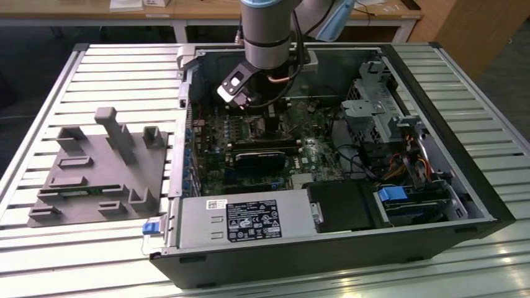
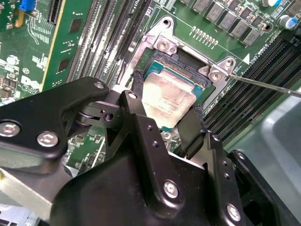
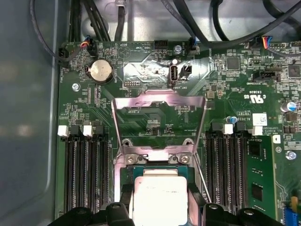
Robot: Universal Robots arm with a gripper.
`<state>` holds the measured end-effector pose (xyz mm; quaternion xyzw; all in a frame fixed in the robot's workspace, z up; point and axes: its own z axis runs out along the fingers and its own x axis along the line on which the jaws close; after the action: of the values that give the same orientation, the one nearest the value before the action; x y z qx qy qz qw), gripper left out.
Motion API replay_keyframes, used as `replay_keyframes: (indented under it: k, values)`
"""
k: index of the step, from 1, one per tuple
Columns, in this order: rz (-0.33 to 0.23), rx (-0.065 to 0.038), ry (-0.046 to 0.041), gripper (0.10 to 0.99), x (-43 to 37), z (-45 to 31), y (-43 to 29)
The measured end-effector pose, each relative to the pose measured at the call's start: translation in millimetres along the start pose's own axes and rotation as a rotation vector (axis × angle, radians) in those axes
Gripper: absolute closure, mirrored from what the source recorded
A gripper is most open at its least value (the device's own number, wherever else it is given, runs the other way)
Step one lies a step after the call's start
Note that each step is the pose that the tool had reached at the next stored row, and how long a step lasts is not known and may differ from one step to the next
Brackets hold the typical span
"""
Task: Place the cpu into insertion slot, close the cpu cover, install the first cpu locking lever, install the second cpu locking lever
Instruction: 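Place the cpu into insertion slot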
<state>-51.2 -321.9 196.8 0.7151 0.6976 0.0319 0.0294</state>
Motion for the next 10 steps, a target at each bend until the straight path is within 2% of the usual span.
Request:
replay_keyframes:
  k: [3,10]
  values:
    - [-0.002,0.0,0.0046,0.545,0.0,1.5,-0.4]
    - [-0.003,0.0,0.0052,0.545,0.0,3.6,-2.0]
